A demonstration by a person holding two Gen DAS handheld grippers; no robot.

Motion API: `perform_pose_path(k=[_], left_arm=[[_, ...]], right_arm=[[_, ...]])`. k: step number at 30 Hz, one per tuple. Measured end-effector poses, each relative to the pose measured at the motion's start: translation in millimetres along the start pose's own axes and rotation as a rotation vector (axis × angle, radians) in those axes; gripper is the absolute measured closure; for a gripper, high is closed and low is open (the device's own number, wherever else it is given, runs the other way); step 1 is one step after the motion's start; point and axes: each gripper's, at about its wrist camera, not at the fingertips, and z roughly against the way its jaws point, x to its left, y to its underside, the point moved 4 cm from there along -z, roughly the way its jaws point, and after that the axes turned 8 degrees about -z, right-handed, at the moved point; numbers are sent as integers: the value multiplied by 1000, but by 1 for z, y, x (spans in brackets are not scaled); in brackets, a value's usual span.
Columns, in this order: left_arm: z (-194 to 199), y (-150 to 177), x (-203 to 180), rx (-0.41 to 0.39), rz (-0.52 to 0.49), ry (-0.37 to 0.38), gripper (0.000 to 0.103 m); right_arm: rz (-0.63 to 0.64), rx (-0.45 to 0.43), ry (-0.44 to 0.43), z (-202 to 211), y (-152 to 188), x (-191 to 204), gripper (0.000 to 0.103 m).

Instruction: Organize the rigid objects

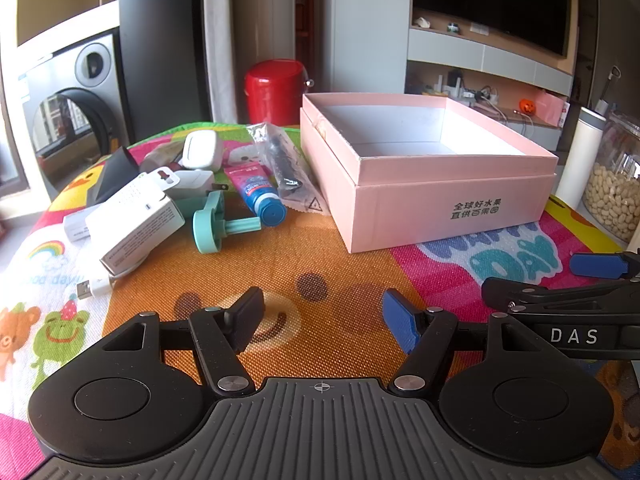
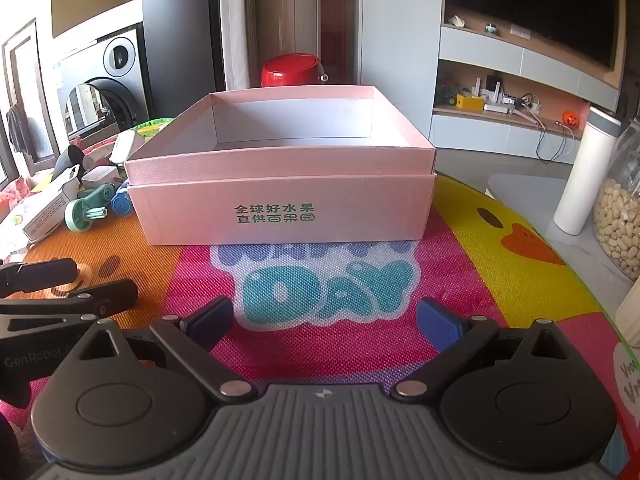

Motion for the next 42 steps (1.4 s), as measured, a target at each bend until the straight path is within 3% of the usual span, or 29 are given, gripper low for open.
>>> perform_pose_path(k=[42], left_arm=[[3, -1, 3, -1, -6, -5, 30]], right_arm=[[0, 0, 0, 0, 0, 0, 4]])
